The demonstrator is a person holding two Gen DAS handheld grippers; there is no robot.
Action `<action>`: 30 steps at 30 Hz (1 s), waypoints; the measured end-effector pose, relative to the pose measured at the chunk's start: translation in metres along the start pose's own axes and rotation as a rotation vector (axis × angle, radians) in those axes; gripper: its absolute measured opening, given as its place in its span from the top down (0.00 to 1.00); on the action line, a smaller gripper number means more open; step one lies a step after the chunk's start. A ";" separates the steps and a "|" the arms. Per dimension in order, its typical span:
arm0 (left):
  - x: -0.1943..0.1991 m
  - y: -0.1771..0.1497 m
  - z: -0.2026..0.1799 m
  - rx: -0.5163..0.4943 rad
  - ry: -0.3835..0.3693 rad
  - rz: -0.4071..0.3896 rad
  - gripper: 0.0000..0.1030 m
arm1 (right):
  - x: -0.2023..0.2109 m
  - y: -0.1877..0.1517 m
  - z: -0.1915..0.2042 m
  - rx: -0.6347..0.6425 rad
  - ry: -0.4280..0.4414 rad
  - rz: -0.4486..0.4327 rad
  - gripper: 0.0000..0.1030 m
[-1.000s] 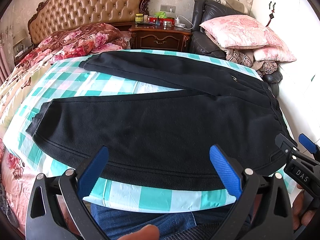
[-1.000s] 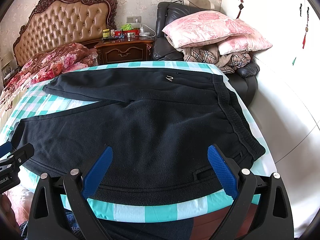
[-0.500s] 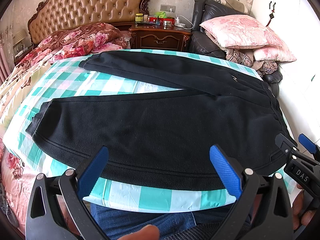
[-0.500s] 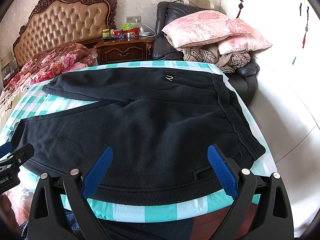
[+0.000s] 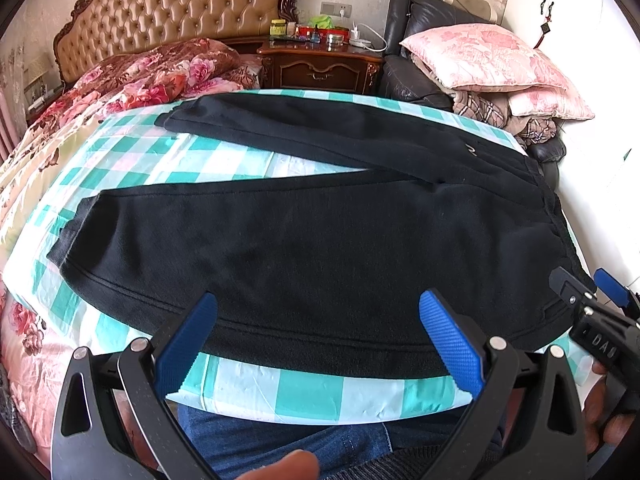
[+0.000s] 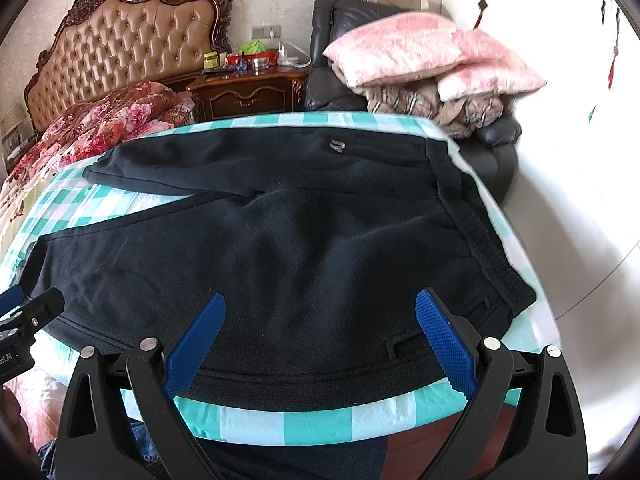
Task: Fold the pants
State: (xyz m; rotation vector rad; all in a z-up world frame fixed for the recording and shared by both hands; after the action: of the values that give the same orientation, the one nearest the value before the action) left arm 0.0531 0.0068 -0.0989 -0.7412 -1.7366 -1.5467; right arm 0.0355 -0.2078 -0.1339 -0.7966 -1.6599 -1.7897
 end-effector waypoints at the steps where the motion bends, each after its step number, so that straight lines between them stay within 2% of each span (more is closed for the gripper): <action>1: -0.002 0.000 0.001 0.003 -0.001 0.005 0.02 | -0.004 0.003 -0.007 -0.025 0.025 0.011 0.10; 3: -0.008 0.000 0.004 0.015 -0.004 0.020 0.02 | -0.017 0.019 -0.030 -0.096 0.111 0.028 0.09; 4: -0.011 -0.001 0.006 0.020 -0.007 0.028 0.02 | -0.028 0.036 -0.053 -0.126 0.109 0.022 0.09; 6: -0.020 -0.004 0.008 0.027 -0.008 0.052 0.02 | -0.054 0.068 -0.101 -0.154 0.039 0.017 0.09; 8: -0.028 -0.007 0.008 0.029 -0.011 0.078 0.02 | -0.088 0.102 -0.142 -0.176 0.032 0.040 0.08; 12: -0.043 -0.012 0.008 0.030 -0.014 0.116 0.02 | -0.158 0.155 -0.203 -0.210 0.045 0.120 0.08; 15: -0.056 -0.015 0.011 0.039 -0.010 0.149 0.02 | -0.205 0.182 -0.236 -0.207 0.007 0.166 0.08; 20: -0.080 -0.019 0.023 0.063 0.013 0.198 0.02 | -0.254 0.199 -0.234 -0.131 0.068 0.233 0.08; 25: -0.096 -0.021 0.033 0.085 0.026 0.238 0.02 | -0.281 0.206 -0.237 -0.061 0.053 0.270 0.10; 26: -0.099 -0.021 0.036 0.091 0.031 0.243 0.02 | -0.285 0.207 -0.236 -0.039 0.058 0.282 0.24; 28: -0.106 -0.022 0.041 0.107 0.037 0.255 0.02 | -0.288 0.205 -0.230 -0.015 0.080 0.303 0.41; 30: -0.111 -0.023 0.044 0.118 0.039 0.266 0.02 | -0.288 0.207 -0.226 0.021 0.064 0.304 0.42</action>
State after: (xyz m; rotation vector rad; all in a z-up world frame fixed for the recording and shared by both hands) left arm 0.0961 0.0502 -0.2035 -0.8391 -1.6122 -1.2605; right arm 0.3706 -0.4454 -0.2256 -0.9178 -1.4277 -1.5676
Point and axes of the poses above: each gripper's, at about its wrist camera, not at the fingertips, and x roughly against the way its jaws point, z to its left, y to its top, the point moved 10 cm from there along -x, roughly the way its jaws point, and after that the axes turned 2 degrees about y, right-handed, at the moved point
